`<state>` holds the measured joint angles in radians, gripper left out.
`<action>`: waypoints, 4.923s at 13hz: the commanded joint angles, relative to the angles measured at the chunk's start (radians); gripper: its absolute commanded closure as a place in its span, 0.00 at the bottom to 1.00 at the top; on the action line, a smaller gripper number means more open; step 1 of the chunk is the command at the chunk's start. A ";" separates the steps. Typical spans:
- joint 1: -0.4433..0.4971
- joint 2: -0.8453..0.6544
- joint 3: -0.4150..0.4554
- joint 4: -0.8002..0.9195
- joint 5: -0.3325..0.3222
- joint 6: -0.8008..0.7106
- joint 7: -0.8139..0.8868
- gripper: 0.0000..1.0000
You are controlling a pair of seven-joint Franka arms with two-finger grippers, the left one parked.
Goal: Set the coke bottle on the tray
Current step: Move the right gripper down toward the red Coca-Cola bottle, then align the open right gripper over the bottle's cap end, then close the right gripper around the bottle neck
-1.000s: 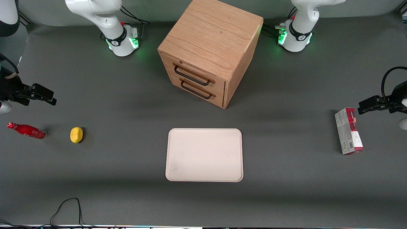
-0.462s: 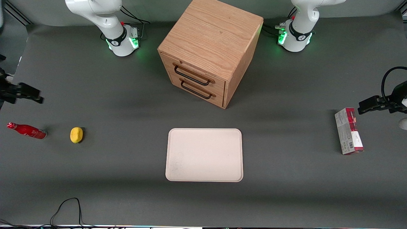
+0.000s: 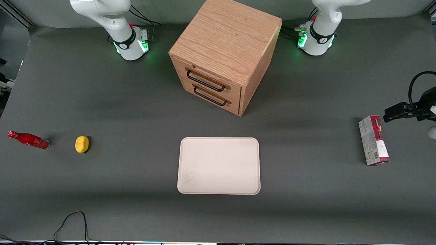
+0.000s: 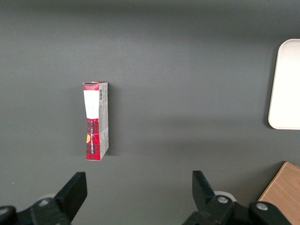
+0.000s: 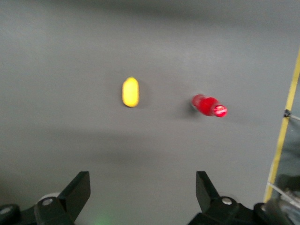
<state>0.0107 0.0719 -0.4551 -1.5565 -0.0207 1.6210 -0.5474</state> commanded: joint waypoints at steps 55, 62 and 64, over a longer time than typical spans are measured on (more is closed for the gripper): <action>-0.253 0.479 -0.025 -0.079 0.406 0.507 -0.370 0.00; -0.258 0.479 -0.027 -0.080 0.406 0.502 -0.393 0.38; -0.258 0.479 -0.027 -0.080 0.403 0.502 -0.394 0.61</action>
<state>-0.2502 0.5528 -0.4751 -1.6338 0.3570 2.1176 -0.9158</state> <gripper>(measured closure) 0.273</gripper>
